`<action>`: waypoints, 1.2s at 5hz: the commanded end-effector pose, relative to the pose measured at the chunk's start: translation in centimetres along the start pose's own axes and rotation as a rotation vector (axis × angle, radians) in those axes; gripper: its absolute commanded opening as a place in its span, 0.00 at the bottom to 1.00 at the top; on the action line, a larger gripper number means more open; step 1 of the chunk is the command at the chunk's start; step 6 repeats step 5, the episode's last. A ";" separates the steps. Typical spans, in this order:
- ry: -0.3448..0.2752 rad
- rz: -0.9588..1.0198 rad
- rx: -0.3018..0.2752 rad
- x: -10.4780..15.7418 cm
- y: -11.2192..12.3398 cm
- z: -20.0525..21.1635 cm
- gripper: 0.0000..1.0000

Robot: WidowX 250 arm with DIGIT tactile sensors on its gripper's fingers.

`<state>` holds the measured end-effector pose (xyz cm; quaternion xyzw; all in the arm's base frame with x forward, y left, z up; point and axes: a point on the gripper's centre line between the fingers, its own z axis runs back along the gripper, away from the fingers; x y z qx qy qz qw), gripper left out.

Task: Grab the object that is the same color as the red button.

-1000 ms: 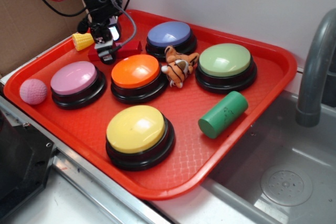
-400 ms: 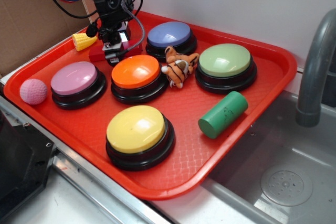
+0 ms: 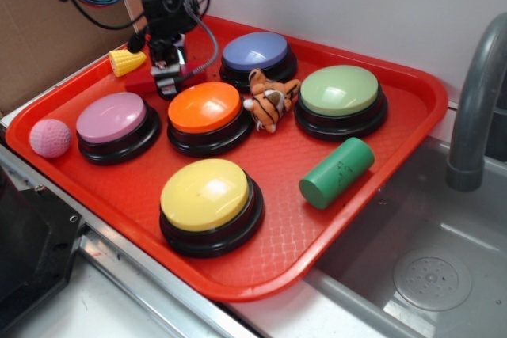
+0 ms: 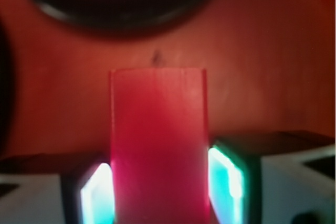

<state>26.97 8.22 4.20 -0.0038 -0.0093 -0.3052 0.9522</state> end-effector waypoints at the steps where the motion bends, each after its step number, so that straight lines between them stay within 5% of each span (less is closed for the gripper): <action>1: -0.066 0.428 0.046 0.1 -1.9 9.4 0.00; 2: -0.024 0.545 0.038 0.0 -4.6 11.2 0.00; 4: -0.035 0.683 0.063 -0.4 -9.5 12.1 0.00; 6: 0.006 0.800 0.117 -0.4 -9.9 12.4 0.00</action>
